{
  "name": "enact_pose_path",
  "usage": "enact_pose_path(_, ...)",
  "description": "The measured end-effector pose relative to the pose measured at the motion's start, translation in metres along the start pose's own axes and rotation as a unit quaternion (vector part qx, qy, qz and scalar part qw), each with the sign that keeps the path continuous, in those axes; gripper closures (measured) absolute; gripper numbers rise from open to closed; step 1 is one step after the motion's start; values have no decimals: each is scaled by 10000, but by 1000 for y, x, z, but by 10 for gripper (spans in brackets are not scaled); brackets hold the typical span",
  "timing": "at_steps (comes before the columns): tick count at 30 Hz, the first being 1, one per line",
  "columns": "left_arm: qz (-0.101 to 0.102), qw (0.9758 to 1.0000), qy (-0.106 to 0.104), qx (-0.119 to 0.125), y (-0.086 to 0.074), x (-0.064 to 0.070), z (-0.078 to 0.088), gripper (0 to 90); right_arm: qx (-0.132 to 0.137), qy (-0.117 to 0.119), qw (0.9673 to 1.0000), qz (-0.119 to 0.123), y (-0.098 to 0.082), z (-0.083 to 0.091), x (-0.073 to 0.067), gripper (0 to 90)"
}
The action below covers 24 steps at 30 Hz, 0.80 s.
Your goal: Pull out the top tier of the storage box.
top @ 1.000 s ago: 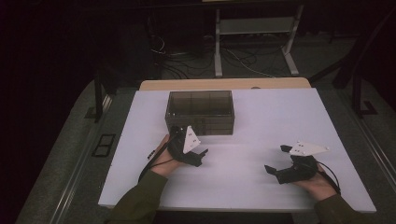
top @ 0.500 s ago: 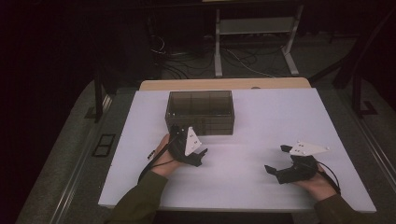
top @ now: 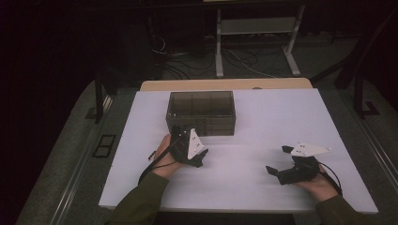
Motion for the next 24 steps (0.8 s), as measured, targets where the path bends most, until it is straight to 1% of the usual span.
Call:
enact_pose_path(9,-110,9999,-11,-31,-1,1,0,0,3,0,10000,1,0,0,0,5)
enact_pose_path(12,-217,9998,21,-45,-1,1,0,0,5,1,10000,5,0,0,0,5)
enact_pose_path(14,-334,9994,23,-55,-1,1,0,0,3,0,10000,1,0,0,0,5)
enact_pose_path(17,-389,9992,36,-66,-2,0,-1,0,-8,13,10000,-2,0,0,0,5)
enact_pose_path(21,-468,9989,85,-16,1,0,0,0,-14,19,10000,1,0,0,0,5)
enact_pose_path(22,-553,9984,116,-29,1,-1,0,0,-16,17,10000,0,0,-1,0,6)
enact_pose_path(24,-630,9979,141,-31,2,-1,0,0,-25,16,10000,3,-1,-1,0,5)
Point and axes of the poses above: each handheld gripper's, and its own axes: z roughly backward along the jaws, y roughly out of its top, x roughly to its right, the point moved 8 cm from there along -z, roughly forward along the jaws, and after that the axes turned 11 degrees about x, right-handed, at the moved point
